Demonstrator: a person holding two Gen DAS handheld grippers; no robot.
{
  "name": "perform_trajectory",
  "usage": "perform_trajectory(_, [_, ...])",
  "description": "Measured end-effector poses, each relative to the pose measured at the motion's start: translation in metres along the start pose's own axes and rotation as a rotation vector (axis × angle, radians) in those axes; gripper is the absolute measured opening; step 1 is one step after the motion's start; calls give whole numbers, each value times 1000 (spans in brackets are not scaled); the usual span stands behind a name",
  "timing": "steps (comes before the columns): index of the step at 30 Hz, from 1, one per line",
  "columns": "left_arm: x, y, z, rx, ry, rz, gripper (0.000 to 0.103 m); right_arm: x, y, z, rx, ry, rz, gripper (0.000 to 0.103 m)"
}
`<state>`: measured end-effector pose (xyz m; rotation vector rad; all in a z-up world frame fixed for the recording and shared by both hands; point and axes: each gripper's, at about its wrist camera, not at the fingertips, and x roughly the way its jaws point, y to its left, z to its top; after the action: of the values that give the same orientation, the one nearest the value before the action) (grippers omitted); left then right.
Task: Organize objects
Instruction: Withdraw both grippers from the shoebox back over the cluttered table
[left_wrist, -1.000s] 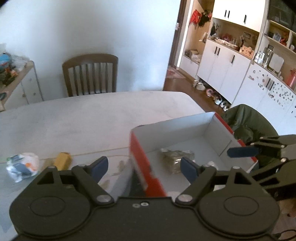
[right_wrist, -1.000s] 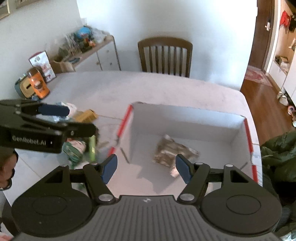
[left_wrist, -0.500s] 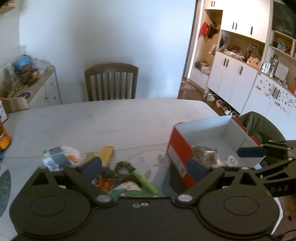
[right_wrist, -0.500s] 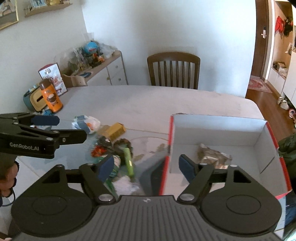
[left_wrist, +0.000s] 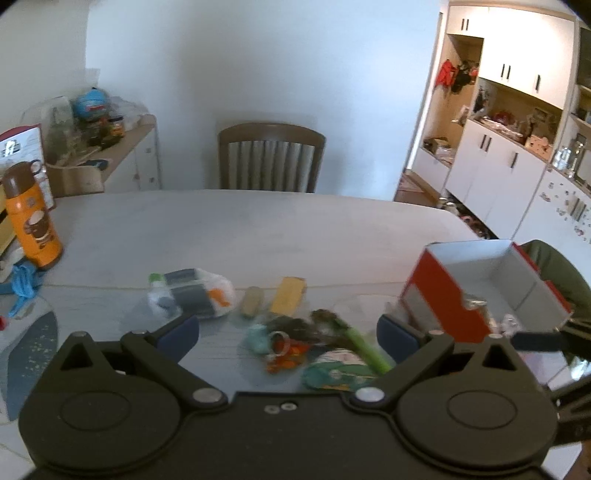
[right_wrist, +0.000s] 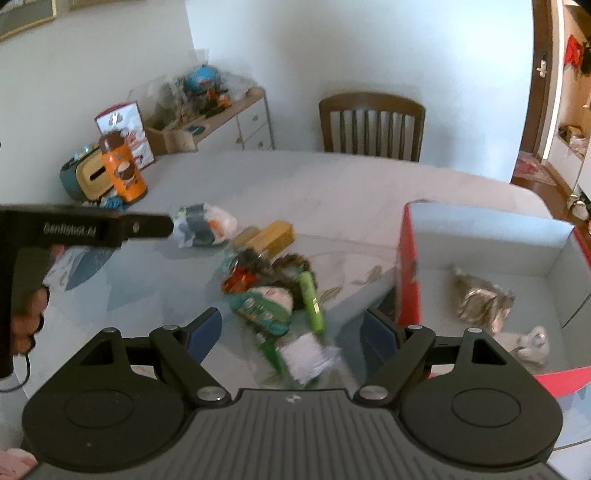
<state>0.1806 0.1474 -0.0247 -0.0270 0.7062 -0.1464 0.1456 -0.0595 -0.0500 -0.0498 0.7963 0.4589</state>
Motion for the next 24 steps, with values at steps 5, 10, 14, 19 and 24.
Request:
perform_trajectory(5, [9,24,1,-24,2,43,102,19,11,-8,10,50,-2,84])
perform_trajectory(10, [21,51,7,-48,-6,89,102,41,15,-12,38,92,-21,84])
perform_trajectory(14, [30,65,11,-38,-11,112,102,58,16,-11,46,121,-39,84])
perform_trajectory(19, [50,80,17,-34,-6,128,102,79,12,-11,51,158,-70,84])
perform_trajectory(24, [74,92,22,-40,19,145,102,97,6,-13,73,187,-104,84])
